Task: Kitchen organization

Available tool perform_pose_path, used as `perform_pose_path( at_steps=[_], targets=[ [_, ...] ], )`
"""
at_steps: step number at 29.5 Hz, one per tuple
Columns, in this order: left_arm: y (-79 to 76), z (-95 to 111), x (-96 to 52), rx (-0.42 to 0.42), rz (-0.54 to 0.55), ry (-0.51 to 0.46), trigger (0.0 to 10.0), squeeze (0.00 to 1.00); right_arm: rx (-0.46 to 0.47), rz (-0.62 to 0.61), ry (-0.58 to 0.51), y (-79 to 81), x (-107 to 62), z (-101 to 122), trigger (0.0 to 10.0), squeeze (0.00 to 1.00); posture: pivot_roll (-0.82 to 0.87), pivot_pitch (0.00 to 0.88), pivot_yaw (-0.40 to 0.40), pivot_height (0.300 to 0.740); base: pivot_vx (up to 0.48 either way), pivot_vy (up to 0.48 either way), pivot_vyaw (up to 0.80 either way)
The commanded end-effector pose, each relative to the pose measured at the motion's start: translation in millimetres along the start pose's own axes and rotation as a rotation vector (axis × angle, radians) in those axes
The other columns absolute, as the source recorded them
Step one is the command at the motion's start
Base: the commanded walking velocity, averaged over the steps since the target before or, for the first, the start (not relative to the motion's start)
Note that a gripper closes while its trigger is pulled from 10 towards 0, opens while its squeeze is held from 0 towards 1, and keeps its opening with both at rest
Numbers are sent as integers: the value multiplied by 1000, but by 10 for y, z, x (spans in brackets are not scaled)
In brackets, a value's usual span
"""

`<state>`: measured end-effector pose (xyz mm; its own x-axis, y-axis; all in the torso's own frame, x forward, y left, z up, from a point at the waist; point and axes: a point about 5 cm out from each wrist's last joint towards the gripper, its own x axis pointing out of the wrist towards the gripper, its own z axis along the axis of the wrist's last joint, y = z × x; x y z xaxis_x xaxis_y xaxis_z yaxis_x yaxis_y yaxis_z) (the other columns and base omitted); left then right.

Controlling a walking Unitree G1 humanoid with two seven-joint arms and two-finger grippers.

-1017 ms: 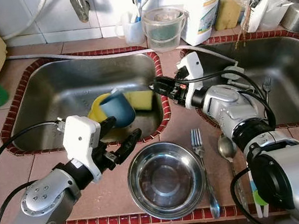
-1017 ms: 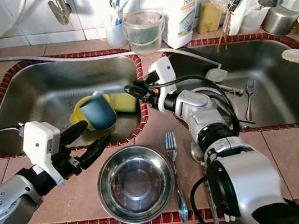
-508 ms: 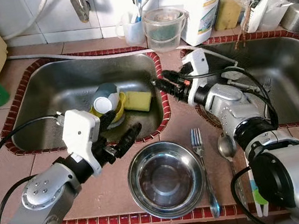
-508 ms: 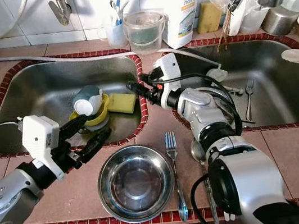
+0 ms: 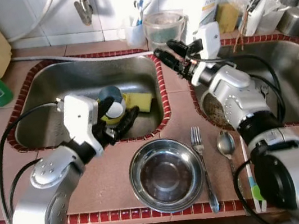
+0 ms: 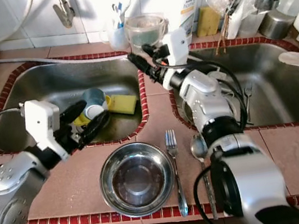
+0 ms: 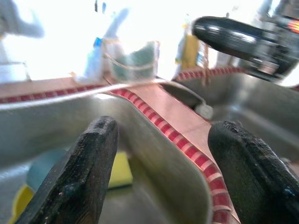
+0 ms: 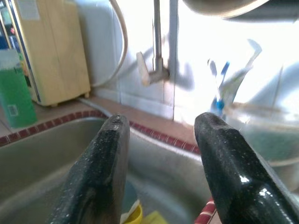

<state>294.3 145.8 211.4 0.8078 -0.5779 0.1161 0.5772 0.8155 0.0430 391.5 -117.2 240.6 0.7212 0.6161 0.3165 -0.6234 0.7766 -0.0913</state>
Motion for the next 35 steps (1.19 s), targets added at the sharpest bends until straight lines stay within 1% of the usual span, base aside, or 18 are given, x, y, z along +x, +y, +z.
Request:
perform_pose_path(
  at_steps=[1, 2, 3, 6, 9, 10, 12, 15, 16, 18, 20, 23, 24, 28, 29, 35],
  targets=[
    [32, -4, 5, 2, 25, -9, 10000, 0, -28, -4, -10, 4, 3, 57, 10000, 0, -15, 74, -24, 740, 0, 0, 0],
    [61, 1, 35, -2, 39, -21, 10000, 0, -41, -30, -8, -8, -35, 58, 10000, 0, -16, 64, -25, 740, 0, 0, 0],
    [61, 1, 35, -2, 39, -21, 10000, 0, -41, -30, -8, -8, -35, 58, 10000, 0, -16, 64, -25, 740, 0, 0, 0],
    [99, 2, 69, 0, 55, -28, 10000, 0, -48, -79, -7, -16, -120, 50, 10000, 0, -23, 56, -20, 740, 0, 0, 0],
    [131, -25, 95, 11, 70, -19, 10000, 0, -46, -98, -8, 5, -186, 42, 10000, 0, -26, 48, -17, 740, 0, 0, 0],
    [159, -43, 122, 17, 92, -17, 10000, 0, -61, -115, -5, 29, -258, 43, 10000, 0, -26, 46, -16, 740, 0, 0, 0],
    [177, -52, 142, 20, 107, -19, 10000, 0, -64, -134, -1, 37, -303, 41, 10000, 0, -29, 40, -14, 740, 0, 0, 0],
    [196, -56, 166, 28, 137, -25, 10000, 0, -83, -192, 9, 22, -385, 33, 10000, 0, -31, 36, -14, 740, 0, 0, 0],
    [221, -65, 178, 28, 162, -35, 10000, 0, -113, -239, 20, 22, -446, 29, 10000, 0, -33, 31, -13, 740, 0, 0, 0],
    [243, -78, 183, 28, 184, -33, 10000, 0, -119, -268, 24, 21, -486, 22, 10000, 0, -38, 25, -12, 740, 0, 0, 0],
    [270, -103, 189, 22, 216, -28, 10000, 0, -120, -323, 29, 5, -553, 12, 10000, 0, -41, 23, -12, 740, 0, 0, 0],
    [282, -157, 191, 5, 232, -18, 10000, 0, -133, -367, 54, 28, -691, -6, 10000, 0, -44, 18, -10, 740, 0, 0, 0],
    [289, -183, 177, 26, 233, -6, 10000, 0, -123, -384, 68, 29, -748, -21, 10000, 0, -47, 15, -6, 740, 0, 0, 0],
    [314, -223, 154, 51, 243, 16, 10000, 0, -122, -413, 82, 30, -822, -32, 10000, 0, -51, 11, 0, 740, 0, 0, 0],
    [329, -253, 135, 58, 244, 28, 10000, 0, -119, -427, 89, 35, -872, -51, 10000, 0, -52, 11, 4, 740, 0, 0, 0],
    [350, -306, 114, 64, 256, 46, 10000, 0, -116, -472, 123, 55, -971, -117, 10000, 0, -55, 13, 15, 740, 0, 0, 0]
  ],
)
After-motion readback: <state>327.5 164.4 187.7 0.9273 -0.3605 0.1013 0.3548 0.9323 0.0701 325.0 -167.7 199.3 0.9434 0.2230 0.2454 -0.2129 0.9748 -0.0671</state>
